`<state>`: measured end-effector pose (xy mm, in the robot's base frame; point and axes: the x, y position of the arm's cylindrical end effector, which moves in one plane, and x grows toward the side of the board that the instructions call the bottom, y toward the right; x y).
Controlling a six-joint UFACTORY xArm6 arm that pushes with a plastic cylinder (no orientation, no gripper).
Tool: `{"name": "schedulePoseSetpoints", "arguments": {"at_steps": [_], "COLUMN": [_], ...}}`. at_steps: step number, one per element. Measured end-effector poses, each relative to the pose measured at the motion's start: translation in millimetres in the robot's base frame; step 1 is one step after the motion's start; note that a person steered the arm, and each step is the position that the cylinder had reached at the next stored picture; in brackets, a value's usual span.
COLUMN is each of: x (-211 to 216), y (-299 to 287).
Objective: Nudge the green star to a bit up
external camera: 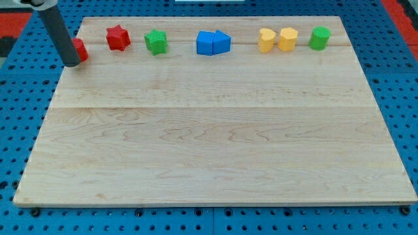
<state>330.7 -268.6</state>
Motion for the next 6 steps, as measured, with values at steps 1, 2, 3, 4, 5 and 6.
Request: {"name": "schedulePoseSetpoints", "arguments": {"at_steps": [1, 2, 3, 4, 5, 6], "x": [-13, -15, -16, -26, -24, -19], "y": [2, 4, 17, 39, 74, 107]}}
